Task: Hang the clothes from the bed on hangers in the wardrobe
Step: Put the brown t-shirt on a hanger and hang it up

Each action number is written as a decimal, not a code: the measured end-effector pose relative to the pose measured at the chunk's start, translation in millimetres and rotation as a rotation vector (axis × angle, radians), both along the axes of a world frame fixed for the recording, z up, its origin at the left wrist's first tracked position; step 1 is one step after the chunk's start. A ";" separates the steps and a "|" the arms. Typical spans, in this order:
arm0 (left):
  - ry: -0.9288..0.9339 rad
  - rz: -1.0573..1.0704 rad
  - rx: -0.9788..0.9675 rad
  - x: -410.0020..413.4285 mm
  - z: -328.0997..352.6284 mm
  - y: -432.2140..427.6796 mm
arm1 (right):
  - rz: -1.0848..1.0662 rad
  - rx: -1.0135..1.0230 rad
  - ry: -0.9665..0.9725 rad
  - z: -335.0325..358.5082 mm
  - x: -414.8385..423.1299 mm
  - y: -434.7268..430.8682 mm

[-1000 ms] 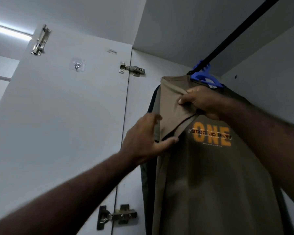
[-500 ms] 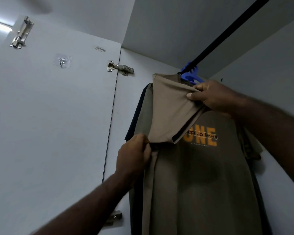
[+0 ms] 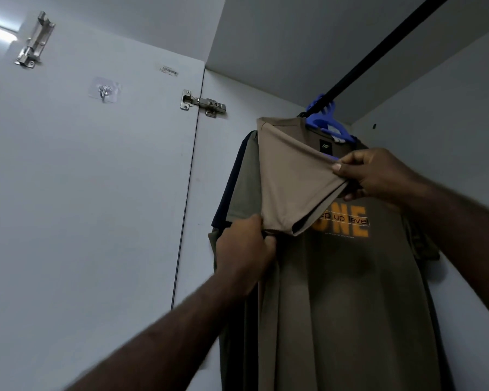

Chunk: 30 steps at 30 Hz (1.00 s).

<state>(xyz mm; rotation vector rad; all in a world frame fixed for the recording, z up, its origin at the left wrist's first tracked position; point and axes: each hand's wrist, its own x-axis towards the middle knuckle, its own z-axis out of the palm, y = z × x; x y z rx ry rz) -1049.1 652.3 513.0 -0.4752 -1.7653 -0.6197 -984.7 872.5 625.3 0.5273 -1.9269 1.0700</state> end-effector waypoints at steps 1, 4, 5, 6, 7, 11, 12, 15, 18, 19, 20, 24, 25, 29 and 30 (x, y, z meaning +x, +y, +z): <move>0.006 -0.004 0.036 -1.6 -0.5 -5.0 | -0.011 -0.020 0.004 -1.5 -4.5 1.2; 0.032 -0.006 0.138 -8.3 -5.3 -28.2 | -0.036 -0.102 -0.030 -6.5 -23.1 2.6; 0.042 0.009 0.142 -9.9 -7.0 -35.7 | -0.035 -0.139 -0.054 -8.5 -30.7 1.2; 0.062 0.030 0.124 -11.2 -8.1 -42.0 | -0.033 -0.177 -0.073 -10.1 -37.4 -1.3; 0.094 0.052 0.094 -12.2 -9.2 -48.0 | -0.031 -0.218 -0.086 -11.8 -45.3 -5.1; 0.294 0.166 -0.128 -15.4 -11.6 -63.7 | -0.077 -0.297 -0.068 -18.1 -75.2 -20.3; 0.303 0.201 -0.191 -18.7 -11.8 -67.4 | -0.087 -0.304 -0.050 -19.1 -82.0 -22.6; 0.205 0.231 -0.298 -24.9 -10.4 -75.2 | -0.112 -0.319 -0.016 -19.8 -94.6 -26.6; 0.193 0.268 -0.254 -21.9 -9.1 -75.7 | -0.122 -0.304 -0.013 -20.0 -98.3 -29.9; 0.210 0.282 -0.207 -19.6 -6.9 -73.9 | -0.131 -0.287 -0.017 -19.9 -99.6 -31.3; 0.241 0.283 -0.175 -16.5 -2.0 -69.9 | -0.138 -0.271 -0.020 -19.8 -100.3 -32.9; 0.462 0.268 -0.352 -10.8 42.8 -35.4 | -0.173 -0.204 0.014 -16.2 -104.8 -38.3; 0.424 0.297 -0.454 -11.6 57.9 -26.6 | -0.181 -0.188 0.015 -15.0 -107.3 -40.7; 0.233 0.517 -0.745 -25.9 101.1 -7.1 | -0.278 -0.122 0.086 -15.4 -115.6 -45.2; 0.228 0.571 -0.785 -34.1 106.9 -6.3 | -0.325 -0.104 0.113 -15.5 -117.4 -44.7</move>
